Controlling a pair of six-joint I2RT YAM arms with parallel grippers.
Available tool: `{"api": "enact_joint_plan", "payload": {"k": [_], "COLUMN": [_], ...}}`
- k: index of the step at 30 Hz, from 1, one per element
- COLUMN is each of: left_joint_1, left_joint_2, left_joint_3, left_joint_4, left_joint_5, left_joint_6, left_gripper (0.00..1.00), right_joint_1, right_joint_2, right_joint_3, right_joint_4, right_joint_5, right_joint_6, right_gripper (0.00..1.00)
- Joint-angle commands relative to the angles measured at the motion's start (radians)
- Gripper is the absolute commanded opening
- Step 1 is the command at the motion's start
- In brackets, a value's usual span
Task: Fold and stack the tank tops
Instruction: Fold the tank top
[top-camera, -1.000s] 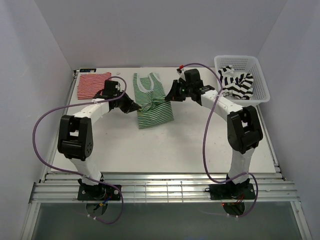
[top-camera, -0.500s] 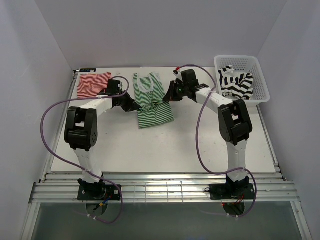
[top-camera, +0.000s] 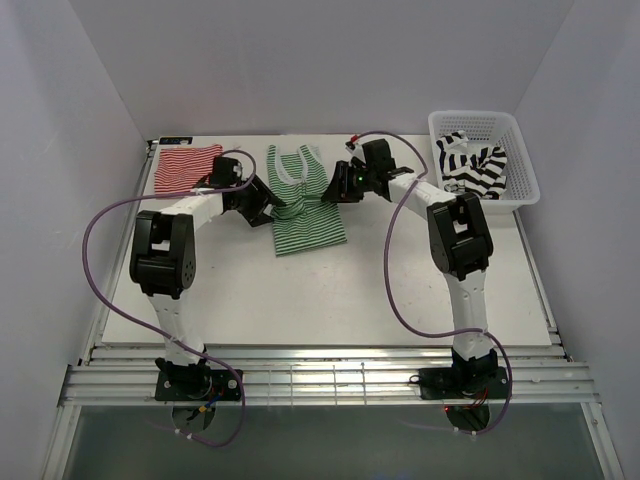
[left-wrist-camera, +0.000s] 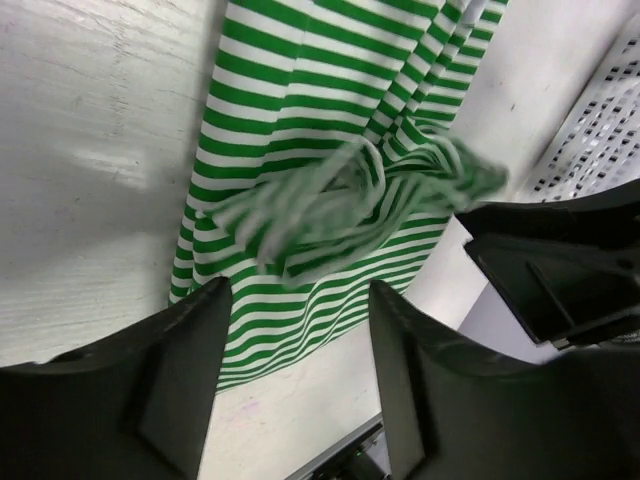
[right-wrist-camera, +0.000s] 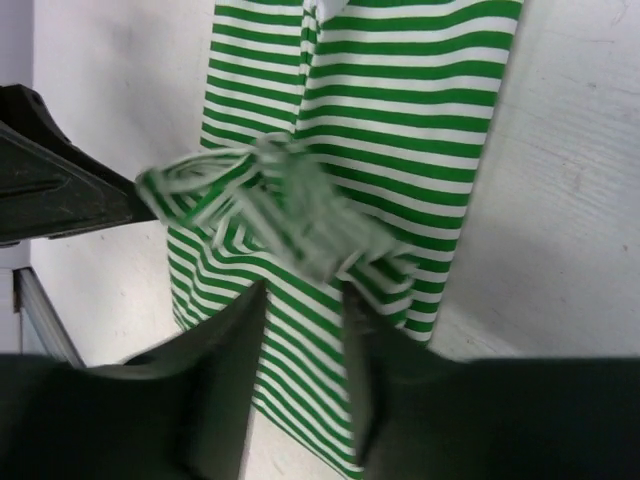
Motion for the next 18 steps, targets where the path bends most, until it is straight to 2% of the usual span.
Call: {"api": "enact_joint_plan", "payload": {"k": [1,2,4,5,6,14,18], "left_joint_1": [0.011,0.012,0.012,0.011,0.012,-0.007,-0.062], "left_joint_2": [-0.034,-0.041,-0.064,-0.075,-0.086,-0.241,-0.282], "left_joint_3": [0.032,0.034,0.052,0.057,0.058,-0.047,-0.124], "left_joint_4": [0.017,0.02,0.019,0.016,0.013,-0.024,-0.036], "left_joint_5": [0.004,0.001,-0.002,-0.005,-0.004,-0.019,-0.033], "left_joint_6": [0.004,0.002,0.007,0.013,0.016,0.069,0.099], "left_gripper": [0.69,0.78,0.87,0.92,0.98,0.98,0.98], "right_joint_1": [-0.008,-0.008,-0.01,-0.008,-0.008,0.007,0.019], "right_joint_2": [-0.014,-0.024,-0.062,-0.079,-0.096,-0.344,-0.415], "right_joint_3": [0.072,0.075,0.066,0.057,0.042,-0.28,-0.363], "right_joint_4": [0.028,0.028,0.018,0.011,-0.011,-0.008,-0.014], "right_joint_5": [-0.081,-0.101,-0.11,-0.104,-0.095,-0.032,-0.056], "right_joint_6": [-0.004,-0.009,-0.024,-0.035,-0.044,-0.104,-0.119], "right_gripper": [0.49,0.68,0.87,0.9,0.9,0.9,0.9]}}
